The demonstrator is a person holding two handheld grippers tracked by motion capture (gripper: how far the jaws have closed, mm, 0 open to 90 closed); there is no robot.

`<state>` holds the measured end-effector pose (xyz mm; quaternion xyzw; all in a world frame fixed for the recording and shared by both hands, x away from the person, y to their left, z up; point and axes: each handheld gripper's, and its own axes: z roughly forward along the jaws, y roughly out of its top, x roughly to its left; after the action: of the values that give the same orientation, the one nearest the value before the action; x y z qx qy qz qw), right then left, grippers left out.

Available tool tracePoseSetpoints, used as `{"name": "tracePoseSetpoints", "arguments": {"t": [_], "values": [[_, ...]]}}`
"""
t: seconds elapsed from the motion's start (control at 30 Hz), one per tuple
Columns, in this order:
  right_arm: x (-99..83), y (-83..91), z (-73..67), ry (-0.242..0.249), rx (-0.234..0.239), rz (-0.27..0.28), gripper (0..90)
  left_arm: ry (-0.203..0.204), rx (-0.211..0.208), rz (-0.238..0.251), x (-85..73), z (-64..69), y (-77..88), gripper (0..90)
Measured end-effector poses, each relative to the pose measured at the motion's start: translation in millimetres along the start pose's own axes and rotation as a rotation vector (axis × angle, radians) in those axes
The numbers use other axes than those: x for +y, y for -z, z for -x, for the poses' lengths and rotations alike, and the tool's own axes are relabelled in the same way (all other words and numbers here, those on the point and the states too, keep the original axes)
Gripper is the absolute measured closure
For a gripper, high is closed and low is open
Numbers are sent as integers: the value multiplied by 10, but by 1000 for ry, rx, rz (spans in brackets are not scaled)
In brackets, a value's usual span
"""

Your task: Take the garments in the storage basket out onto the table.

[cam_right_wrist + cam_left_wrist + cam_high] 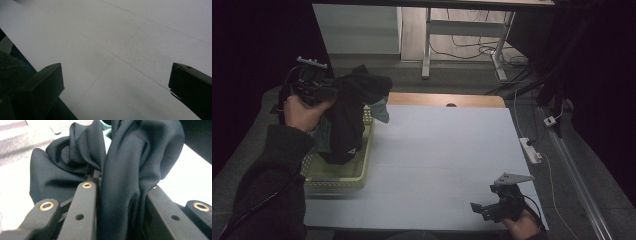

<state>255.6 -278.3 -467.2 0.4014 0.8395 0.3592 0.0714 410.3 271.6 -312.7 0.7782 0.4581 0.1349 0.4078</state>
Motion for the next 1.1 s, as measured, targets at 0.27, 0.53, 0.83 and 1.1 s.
{"name": "tracePoseSetpoints", "arguments": {"t": [0.27, 0.53, 0.83, 1.1], "values": [[0, 2, -2, 1, 0, -1, 0, -59, -1, 2, 197, 252, -43, 751], [-2, 1, -2, 3, 3, 1, 0, -106, -23, 6, 363, 470, -121, 750], [-2, 2, 0, 2, 3, 2, 0, -126, -88, 27, 534, 690, -217, 750], [-2, 2, 1, 3, 5, 3, 0, -169, -134, 33, 677, 947, -310, 750]]}}
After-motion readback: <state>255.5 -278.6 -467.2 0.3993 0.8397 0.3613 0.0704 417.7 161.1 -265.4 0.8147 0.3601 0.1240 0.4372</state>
